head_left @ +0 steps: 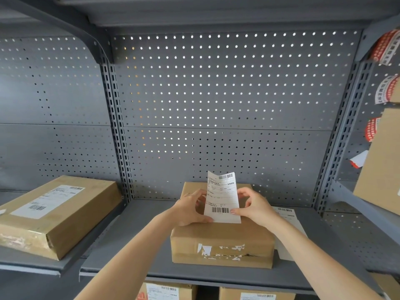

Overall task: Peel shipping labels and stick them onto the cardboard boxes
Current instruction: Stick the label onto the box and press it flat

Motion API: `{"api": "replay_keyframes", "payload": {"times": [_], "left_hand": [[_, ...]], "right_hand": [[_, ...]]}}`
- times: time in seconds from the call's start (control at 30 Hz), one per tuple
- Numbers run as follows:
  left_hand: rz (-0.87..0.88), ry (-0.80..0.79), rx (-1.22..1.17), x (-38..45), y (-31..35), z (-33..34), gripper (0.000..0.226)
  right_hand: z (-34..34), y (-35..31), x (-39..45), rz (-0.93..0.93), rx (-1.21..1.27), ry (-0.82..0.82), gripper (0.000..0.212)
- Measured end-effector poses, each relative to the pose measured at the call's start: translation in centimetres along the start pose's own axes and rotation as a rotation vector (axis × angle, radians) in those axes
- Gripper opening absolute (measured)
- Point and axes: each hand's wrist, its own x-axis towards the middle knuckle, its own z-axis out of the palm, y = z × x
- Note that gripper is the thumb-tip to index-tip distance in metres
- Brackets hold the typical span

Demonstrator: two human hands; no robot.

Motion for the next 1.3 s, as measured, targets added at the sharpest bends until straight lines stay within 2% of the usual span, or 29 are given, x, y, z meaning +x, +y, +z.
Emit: {"api": "replay_keyframes", "payload": {"times": [0.13, 0.27, 0.37, 0.63, 1.0, 1.3], "left_hand": [[-0.003, -0.027, -0.093, 0.0, -0.2, -0.2, 0.074], [-0.012, 0.050, -0.144, -0.1, 0.0, 0.0, 0.048], [-0.010, 0.108, -0.134, 0.2, 0.1, 0.1, 0.042], [0.003, 0.144, -0.108, 1.1, 0.2, 0.0, 0.047], [0.008, 0.108, -0.074, 2.0, -0.7, -0.2, 0.058], [0.021, 0.138, -0.093, 2.6, -0.4, -0.1, 0.050]], "right_hand": [[0.0, 0.1, 0.3, 0.010, 0.018, 0.011, 0.056], [0.1, 0.3, 0.8, 0.001, 0.069, 0.008, 0.048], [0.3, 0.5, 1.1, -0.004, 0.088, 0.000, 0.047], [0.2, 0.9, 1.7, -0.042, 0.078, -0.028, 0.047], [0.2, 0.9, 2.0, -0.042, 0.003, -0.061, 0.051], [-0.1, 0.6, 2.4, -0.063, 0.020, -0.054, 0.046]]}}
